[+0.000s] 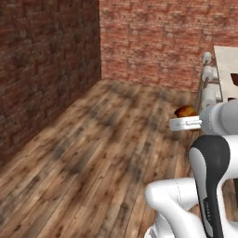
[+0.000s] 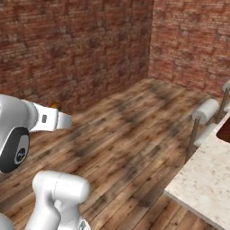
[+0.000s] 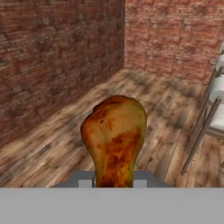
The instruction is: Gather the cucumber and sweet potato from the fridge and place them on a tray on the dining counter. Then gather the steak and chicken drumstick from the fridge and place them on the other tray.
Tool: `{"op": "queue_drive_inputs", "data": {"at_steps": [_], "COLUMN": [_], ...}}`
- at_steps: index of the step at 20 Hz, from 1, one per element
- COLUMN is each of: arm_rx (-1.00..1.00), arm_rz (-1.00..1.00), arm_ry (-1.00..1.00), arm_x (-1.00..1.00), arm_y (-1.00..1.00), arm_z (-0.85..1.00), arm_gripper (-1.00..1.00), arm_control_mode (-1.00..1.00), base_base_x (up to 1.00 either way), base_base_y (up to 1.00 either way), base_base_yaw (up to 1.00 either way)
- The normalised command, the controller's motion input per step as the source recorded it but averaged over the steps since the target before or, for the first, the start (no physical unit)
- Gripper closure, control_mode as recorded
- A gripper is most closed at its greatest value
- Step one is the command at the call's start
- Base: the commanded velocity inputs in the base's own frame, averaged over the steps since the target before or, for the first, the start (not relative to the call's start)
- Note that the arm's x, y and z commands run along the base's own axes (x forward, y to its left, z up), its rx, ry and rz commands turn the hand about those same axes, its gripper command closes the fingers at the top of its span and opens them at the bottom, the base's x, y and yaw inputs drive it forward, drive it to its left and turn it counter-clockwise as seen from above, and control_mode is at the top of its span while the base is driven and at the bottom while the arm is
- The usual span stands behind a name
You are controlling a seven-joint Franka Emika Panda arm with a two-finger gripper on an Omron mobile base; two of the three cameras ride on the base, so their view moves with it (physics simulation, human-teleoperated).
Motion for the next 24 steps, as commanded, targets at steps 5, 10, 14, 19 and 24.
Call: {"op": "queue_drive_inputs", "data": {"at_steps": [5,10,14,19,24], "arm_rx": [0.00,0.00,0.00,0.00,0.00], "arm_rz": [0.00,0.00,0.00,0.00,0.00], "arm_ry": [0.00,0.00,0.00,0.00,0.00], "arm_x": [0.00,0.00,0.00,0.00,0.00], "arm_y": [0.00,0.00,0.00,0.00,0.00], "arm_z": [0.00,0.00,0.00,0.00,0.00], "arm_gripper": [1.00,1.00,1.00,1.00,1.00], "arm_control_mode": [1.00,1.00,1.00,1.00,1.00], "base_base_x": [0.74,0.75,0.76,0.77,0.76], "base_base_y": [0.21,0.21,0.21,0.25,0.39], "base_base_yaw": [-0.39,-0.40,-0.42,-0.41,-0.37]}}
